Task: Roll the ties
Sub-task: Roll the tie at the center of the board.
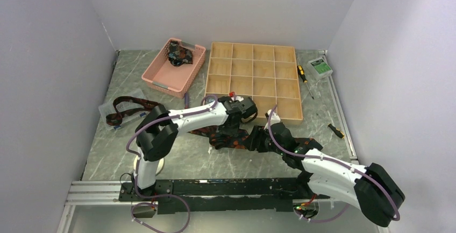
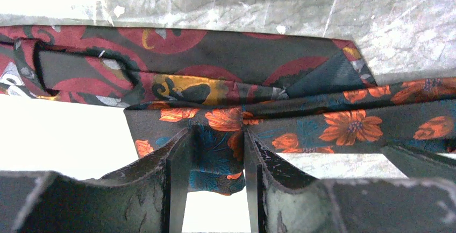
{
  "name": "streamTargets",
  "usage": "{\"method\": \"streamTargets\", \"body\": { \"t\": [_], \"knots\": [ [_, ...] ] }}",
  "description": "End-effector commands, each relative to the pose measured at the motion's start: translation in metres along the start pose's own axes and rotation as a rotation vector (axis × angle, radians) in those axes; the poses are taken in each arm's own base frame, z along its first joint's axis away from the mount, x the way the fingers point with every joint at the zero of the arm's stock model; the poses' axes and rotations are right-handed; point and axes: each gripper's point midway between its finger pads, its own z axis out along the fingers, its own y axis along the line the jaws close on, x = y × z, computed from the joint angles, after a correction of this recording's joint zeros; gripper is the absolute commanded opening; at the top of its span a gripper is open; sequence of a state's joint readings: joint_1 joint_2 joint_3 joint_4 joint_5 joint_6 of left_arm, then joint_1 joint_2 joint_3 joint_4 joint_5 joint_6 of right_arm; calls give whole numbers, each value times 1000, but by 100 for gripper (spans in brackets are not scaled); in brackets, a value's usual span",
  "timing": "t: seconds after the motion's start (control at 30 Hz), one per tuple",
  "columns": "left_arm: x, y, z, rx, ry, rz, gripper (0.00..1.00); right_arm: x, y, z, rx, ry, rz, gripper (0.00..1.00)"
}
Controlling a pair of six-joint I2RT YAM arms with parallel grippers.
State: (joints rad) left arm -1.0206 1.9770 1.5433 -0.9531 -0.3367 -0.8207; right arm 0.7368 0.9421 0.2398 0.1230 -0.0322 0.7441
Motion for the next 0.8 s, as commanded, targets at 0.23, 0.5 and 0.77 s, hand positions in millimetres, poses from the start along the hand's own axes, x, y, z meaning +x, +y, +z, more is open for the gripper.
{"method": "streamTargets", "body": {
  "t": [0.23,0.5,0.77],
  "knots": [
    [-3,2,-19,101,-90,-45,45,-15,30,6,-166,12,97,64],
    [-4,1,-10,129,-142,-2,20,-16,42,9,-232,17,91,62],
    [-7,3,-16,162,-185,-6,35,-11,34,11,-210,22,72,62]
  ]
}}
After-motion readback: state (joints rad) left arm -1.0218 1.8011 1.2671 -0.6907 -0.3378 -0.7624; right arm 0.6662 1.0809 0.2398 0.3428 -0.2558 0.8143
